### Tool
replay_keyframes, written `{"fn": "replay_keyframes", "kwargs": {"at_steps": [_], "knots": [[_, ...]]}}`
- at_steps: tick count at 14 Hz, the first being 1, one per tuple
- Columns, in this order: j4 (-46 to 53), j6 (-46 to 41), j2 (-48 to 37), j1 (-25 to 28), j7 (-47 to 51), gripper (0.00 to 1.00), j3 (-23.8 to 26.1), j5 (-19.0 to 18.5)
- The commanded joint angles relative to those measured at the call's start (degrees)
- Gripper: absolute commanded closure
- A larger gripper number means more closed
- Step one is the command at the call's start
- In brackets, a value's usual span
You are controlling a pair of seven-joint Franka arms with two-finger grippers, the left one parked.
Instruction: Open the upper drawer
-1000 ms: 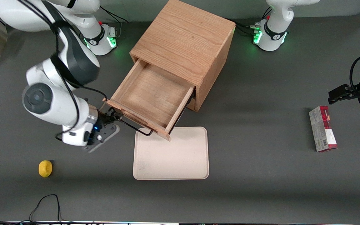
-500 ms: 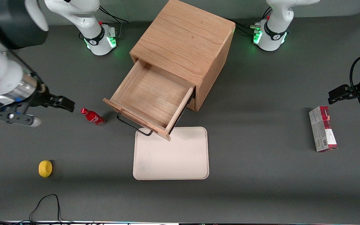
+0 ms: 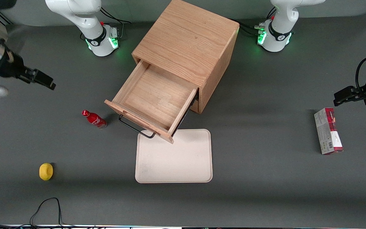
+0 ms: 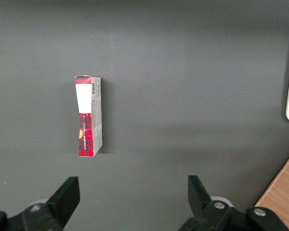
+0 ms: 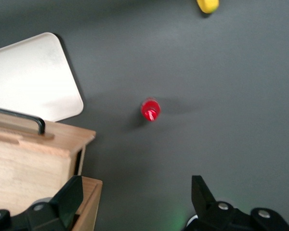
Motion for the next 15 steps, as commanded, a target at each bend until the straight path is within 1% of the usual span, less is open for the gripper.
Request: {"fn": "replay_keyframes", "kwargs": {"at_steps": [1,4,6,7,11,13,15], "knots": [[-8.01,1.84,-7.13,0.34,-1.83,0.0,-1.47,0.99],[-8.29,2.19,-6.97,0.25,-2.18,0.0,-3.49,0.12],[-8.02,3.77,-5.57,0.25,-6.72,0.0,-3.58,-3.21],[-8.02,4.56,-5.12,0.25,-7.19,0.0,-3.49,-3.75],[-8.02,6.85,-3.55,0.34,-7.36,0.0,-3.49,-2.88],[-7.93,7.12,-3.1,0.25,-7.36,0.0,-3.84,0.27],[-7.93,6.94,-2.57,0.34,-7.72,0.0,-5.59,0.55]]}}
